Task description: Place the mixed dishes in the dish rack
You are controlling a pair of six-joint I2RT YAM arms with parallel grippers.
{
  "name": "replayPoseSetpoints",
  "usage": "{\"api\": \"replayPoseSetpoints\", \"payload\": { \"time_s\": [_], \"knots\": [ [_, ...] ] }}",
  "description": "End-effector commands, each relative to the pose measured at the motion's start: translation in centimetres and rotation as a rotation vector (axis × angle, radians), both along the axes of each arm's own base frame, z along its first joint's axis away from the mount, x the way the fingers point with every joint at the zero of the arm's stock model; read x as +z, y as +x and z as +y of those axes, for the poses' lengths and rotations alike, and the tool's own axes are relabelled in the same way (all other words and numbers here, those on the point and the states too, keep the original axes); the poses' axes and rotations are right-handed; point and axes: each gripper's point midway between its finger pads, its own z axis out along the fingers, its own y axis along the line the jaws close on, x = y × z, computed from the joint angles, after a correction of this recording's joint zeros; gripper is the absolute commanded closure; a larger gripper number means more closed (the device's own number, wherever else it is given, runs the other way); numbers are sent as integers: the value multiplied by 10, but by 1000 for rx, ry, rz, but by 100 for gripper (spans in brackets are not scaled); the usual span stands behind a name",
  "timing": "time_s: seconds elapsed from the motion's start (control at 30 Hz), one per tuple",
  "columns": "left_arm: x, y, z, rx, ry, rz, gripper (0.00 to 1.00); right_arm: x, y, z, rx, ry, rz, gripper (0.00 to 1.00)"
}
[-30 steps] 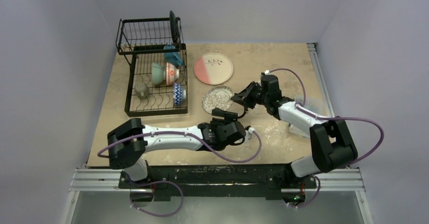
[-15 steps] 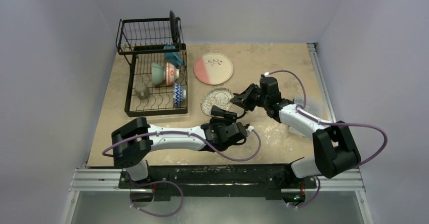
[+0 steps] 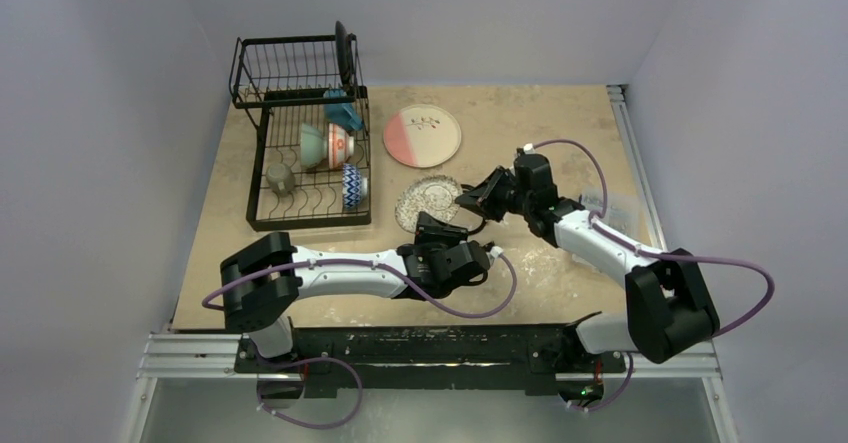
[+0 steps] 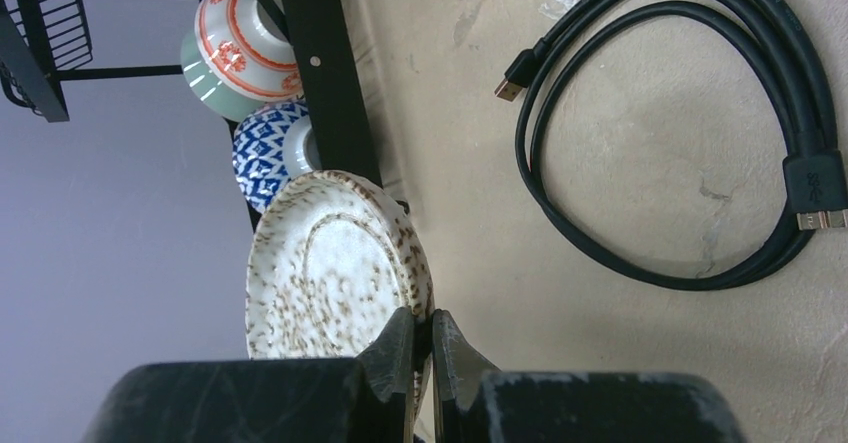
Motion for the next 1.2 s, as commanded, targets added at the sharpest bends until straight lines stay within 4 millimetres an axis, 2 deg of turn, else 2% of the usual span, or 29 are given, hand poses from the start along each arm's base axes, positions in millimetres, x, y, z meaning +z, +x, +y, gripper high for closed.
{"api": "replayPoseSetpoints", "payload": {
  "time_s": [0.0, 0.1, 0.17, 0.2, 0.3, 0.43, 0.57, 0.67, 0.73, 0.83, 1.0, 1.07, 1.17],
  "knots": [
    [28, 3, -5, 8, -64, -51, 78, 25, 3, 4, -6, 49, -65, 100],
    [34, 2, -3, 9, -92, -53, 97, 26, 4, 3, 4, 23, -84, 100],
    [38, 0, -3, 5, -125, -50, 100, 27, 6, 0, 8, -13, -105, 100],
    [39, -1, -3, -2, -148, -39, 100, 27, 7, -2, 13, -34, -118, 97],
    [44, -6, -5, -28, -230, 1, 100, 31, 11, -7, 43, -122, -167, 70],
    [54, -9, -4, -36, -328, 35, 100, 48, 22, -29, 34, -301, -262, 45],
    [63, -8, 3, -10, -478, 123, 100, 65, 24, -61, -30, -468, -338, 31],
    [78, -3, 12, 14, -623, 179, 100, 66, 21, -84, -84, -569, -356, 29],
    [88, 0, 18, 24, -721, 210, 100, 58, 18, -99, -116, -631, -346, 29],
    [104, 5, 27, 33, -873, 241, 100, 33, 13, -118, -160, -717, -317, 29],
    [135, 14, 50, 39, -1121, 232, 100, -12, 6, -130, -218, -727, -302, 28],
    [148, 18, 61, 44, -1220, 211, 100, -20, 4, -133, -235, -720, -326, 23],
    [164, 23, 80, 52, -1323, 160, 100, -20, 3, -140, -254, -744, -363, 12]
  ]
}}
